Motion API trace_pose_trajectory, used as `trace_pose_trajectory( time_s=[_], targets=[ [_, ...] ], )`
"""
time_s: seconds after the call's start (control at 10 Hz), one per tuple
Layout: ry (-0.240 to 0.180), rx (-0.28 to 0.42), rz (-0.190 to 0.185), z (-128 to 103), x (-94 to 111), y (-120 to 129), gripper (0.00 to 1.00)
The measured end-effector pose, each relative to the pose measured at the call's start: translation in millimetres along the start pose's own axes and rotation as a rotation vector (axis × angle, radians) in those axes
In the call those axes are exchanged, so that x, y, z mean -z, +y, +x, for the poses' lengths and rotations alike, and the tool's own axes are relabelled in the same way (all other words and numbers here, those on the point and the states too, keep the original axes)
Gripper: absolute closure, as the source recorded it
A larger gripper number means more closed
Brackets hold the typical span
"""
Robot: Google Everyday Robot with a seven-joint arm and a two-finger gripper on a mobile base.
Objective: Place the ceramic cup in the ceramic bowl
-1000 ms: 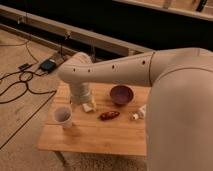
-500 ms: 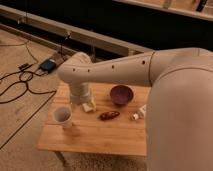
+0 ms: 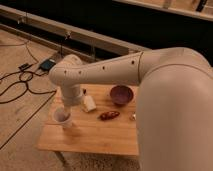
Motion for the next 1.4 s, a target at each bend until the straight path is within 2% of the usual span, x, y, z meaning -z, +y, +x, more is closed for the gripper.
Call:
trace_pose_trajectory(
  time_s=[0.2,0.4,1.0,1.1,1.2,1.3,1.4],
  targets=[
    [0.008,0.045,0.001,-3,-12,13,0.35],
    [0.007,0.076,-0.014,-16,-28,23,0.35],
    [0.033,0.105,-0.028,-41,-66,25,0.35],
    [0.050,0.112,-0.027,-43,-75,25,0.38],
    [0.063,0.115,-0.028,-43,-81,24,0.45],
    [0.080,0.118,-0.031,-44,-88,22,0.57],
    [0.084,0.120,-0.037,-45,-87,22,0.66]
  ],
)
